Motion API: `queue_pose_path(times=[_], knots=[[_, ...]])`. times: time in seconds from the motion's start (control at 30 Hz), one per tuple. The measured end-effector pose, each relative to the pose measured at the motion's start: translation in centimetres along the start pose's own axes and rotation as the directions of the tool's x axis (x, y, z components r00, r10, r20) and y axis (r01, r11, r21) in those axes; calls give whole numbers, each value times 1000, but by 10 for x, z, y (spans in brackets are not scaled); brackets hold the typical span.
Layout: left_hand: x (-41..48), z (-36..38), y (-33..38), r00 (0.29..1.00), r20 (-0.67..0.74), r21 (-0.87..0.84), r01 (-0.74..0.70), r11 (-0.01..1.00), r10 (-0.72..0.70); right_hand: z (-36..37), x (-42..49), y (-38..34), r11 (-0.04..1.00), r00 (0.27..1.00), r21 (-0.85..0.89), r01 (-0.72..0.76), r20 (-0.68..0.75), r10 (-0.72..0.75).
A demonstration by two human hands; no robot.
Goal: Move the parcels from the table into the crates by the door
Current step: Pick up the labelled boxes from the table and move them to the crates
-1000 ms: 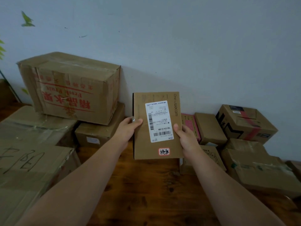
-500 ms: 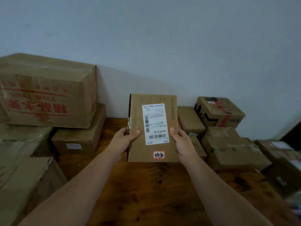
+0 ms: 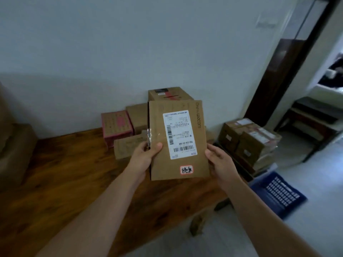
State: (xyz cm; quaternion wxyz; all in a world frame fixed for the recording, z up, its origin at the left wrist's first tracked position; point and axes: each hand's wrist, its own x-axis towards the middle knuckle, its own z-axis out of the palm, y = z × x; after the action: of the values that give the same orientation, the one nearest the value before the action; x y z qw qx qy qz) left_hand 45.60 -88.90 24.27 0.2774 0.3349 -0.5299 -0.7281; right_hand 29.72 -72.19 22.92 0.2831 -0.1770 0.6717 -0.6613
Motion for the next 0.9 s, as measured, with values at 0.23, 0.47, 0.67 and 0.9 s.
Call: queue_pose_path(times=[0.23,0.47,0.67,0.9], knots=[[-18,173,-55,994,74,-53,86,995,-82,-168,-12,-10,999,985,-34,-28,-172,22],[-6,291,-86,980,116,-34,168,985,-163,-276,2,0,989,976,123,-77,-192,100],[47,381,-118,968,140,27,204,979,-206,-352,67,16,988,963,116,-101,-239,127],[172,485,-135,971,100,-41,222,974,-217,-428,220,-2,990,965,59,-131,-219,141]])
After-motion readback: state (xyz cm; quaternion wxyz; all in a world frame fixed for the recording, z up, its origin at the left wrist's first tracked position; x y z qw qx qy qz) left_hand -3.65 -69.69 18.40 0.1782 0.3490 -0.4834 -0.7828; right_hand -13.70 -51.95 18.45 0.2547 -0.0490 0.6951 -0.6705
